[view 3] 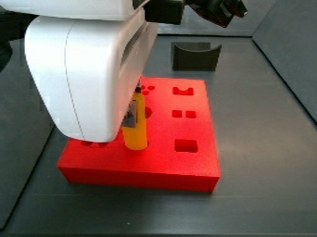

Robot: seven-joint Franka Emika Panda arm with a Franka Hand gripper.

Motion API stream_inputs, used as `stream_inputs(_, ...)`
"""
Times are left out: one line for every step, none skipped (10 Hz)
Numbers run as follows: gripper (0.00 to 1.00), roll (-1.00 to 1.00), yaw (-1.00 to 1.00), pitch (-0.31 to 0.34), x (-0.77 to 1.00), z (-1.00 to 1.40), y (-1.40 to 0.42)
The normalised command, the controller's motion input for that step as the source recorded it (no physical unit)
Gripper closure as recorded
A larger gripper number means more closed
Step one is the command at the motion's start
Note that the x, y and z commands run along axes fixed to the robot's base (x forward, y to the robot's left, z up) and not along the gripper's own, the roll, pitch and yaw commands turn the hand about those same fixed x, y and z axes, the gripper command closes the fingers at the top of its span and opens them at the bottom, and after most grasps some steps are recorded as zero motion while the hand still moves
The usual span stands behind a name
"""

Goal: Insert the oval object.

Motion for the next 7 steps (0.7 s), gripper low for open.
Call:
stream_inputs(1.0,0.34,0.06,0.054,0.21,-0.16,-0.15)
stream_inputs(1.0,0.35,0.02,0.169,0.17,-0.31,-0.13)
stream_inputs(1.0,0.33,0.14,0.209,0.18,-0.37,-0.15)
stream_inputs(1.0,0.33,0.22,0.224,0.23,-0.34,-0.17)
stream_inputs(1.0,0.32,0.27,0.23,0.25,-0.26,-0.15)
stream_inputs(1.0,0.32,0.28,0.223,0.23,-0.19,-0.13)
stream_inputs(1.0,0.32,0.31,0.233,0.29,-0.16,-0.13)
